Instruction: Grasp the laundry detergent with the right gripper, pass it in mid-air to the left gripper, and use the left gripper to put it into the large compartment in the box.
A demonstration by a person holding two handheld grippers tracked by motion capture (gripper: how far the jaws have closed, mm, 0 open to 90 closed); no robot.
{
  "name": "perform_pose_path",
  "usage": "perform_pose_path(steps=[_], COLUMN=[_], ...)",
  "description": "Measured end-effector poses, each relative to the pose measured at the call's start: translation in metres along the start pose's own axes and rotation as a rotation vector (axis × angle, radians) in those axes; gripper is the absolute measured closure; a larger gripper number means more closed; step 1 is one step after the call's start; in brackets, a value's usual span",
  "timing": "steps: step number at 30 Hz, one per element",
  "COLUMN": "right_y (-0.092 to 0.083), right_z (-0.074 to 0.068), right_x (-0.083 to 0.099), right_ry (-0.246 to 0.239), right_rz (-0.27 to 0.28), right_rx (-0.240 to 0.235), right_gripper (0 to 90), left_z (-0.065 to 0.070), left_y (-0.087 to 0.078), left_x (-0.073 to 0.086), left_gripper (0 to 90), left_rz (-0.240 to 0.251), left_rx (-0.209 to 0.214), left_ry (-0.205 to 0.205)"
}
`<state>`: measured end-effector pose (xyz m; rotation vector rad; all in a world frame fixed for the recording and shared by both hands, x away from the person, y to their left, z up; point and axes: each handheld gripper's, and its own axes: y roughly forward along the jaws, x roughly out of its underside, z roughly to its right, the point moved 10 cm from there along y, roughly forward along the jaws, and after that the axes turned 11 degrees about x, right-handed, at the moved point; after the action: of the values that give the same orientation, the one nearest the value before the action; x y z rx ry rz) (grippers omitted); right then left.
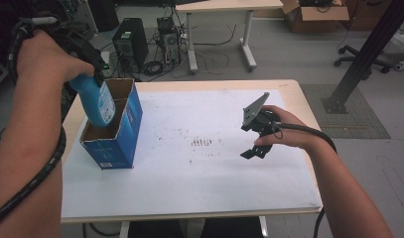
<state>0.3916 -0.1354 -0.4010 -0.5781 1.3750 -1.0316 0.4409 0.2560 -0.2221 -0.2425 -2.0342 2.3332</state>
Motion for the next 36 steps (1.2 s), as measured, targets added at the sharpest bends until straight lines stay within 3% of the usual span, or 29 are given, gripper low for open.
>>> perform_pose_path(steps=[12, 36], right_y=[0.003, 0.0], right_z=[-0.003, -0.004], right_x=[-0.005, -0.002], right_ry=[-0.009, 0.003], right_rz=[0.009, 0.032], right_rx=[-0.008, -0.011], right_gripper=[2.7, 2.7], left_z=[-0.011, -0.026], left_y=[0.037, 0.102], left_x=[0.002, 0.009], left_gripper=[37.4, 37.5], left_rz=[-0.002, -0.061], left_rx=[0.008, 0.026], left_ry=[-0.009, -0.025])
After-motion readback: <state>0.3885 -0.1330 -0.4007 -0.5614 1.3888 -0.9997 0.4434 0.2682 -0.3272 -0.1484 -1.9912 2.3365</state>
